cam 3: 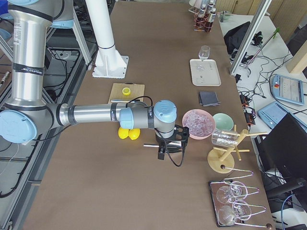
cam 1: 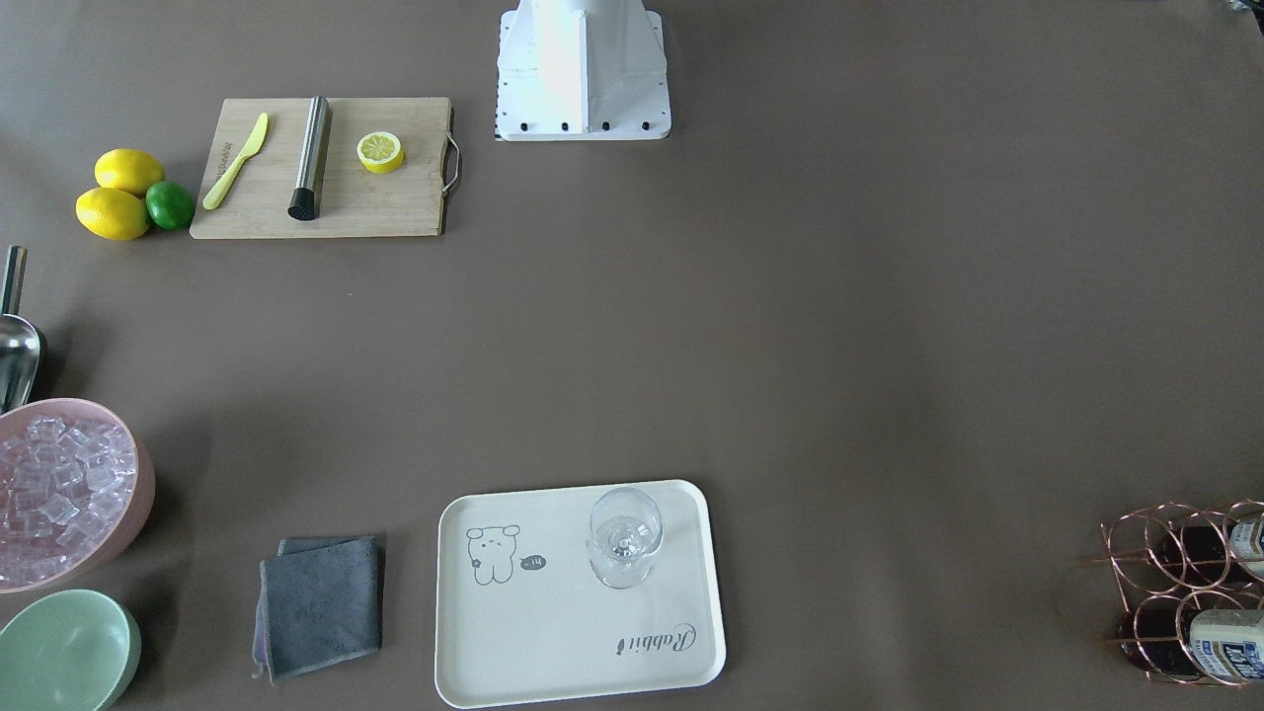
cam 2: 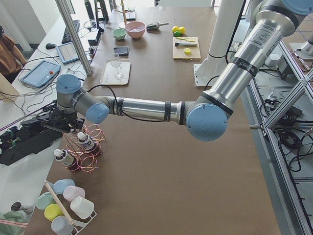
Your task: Take tea from basket to plate
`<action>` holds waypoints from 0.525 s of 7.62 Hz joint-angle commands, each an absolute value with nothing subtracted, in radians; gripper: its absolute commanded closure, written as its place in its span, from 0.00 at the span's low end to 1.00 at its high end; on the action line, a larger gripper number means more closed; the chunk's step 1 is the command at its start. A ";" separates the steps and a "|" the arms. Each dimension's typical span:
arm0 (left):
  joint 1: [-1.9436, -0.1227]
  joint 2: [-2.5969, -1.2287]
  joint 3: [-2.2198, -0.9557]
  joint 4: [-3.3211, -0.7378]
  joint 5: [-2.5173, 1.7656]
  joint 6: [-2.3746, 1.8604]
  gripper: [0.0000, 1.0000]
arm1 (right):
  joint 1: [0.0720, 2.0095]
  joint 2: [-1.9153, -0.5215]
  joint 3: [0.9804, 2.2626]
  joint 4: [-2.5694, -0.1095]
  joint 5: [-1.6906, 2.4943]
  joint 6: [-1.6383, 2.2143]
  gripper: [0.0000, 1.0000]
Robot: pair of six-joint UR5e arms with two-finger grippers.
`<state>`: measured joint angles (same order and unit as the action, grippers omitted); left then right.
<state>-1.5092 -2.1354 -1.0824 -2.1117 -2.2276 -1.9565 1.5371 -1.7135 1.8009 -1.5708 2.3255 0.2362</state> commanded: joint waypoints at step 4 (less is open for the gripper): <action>-1.508 -2.137 -1.077 -2.117 -2.229 -1.971 1.00 | 1.539 -1.713 1.799 -1.571 2.326 0.236 0.00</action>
<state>-1.5080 -2.1359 -1.0774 -2.1168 -2.2287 -1.9713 1.5381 -1.7138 1.7996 -1.5708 2.3255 0.2363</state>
